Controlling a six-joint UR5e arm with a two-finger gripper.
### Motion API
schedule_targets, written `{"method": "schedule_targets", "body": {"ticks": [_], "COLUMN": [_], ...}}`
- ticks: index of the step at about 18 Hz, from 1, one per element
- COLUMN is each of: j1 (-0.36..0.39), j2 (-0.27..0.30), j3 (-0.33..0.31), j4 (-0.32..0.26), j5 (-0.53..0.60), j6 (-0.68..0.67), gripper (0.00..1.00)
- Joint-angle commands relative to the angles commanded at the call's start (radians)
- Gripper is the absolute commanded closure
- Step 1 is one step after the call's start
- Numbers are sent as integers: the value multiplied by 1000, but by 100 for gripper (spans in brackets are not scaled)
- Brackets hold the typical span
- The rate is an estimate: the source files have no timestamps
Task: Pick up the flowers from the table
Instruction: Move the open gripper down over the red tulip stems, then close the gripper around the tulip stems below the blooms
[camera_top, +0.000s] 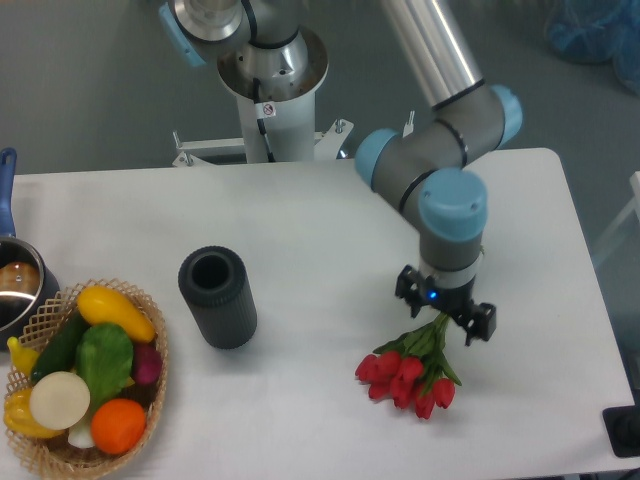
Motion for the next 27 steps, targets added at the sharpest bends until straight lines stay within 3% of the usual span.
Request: {"method": "schedule_targets", "body": {"ticks": [8,9,12,14,16,19,27], "j1": [-14,-15,-14,-12,-9,3,72], "j2": [-25,-26,-23,-20,-15,4,58], "j3": [-25,-23,-25,-25,-23,-18,-5], "j4": [2,2,0,0,0,0,-6], "j5": [-2,-2,2,5,5,8,9], "j6": [-2,-2,0,-3,-52,-95,-81], "gripper": [0,6,62,86,88,99,99]}}
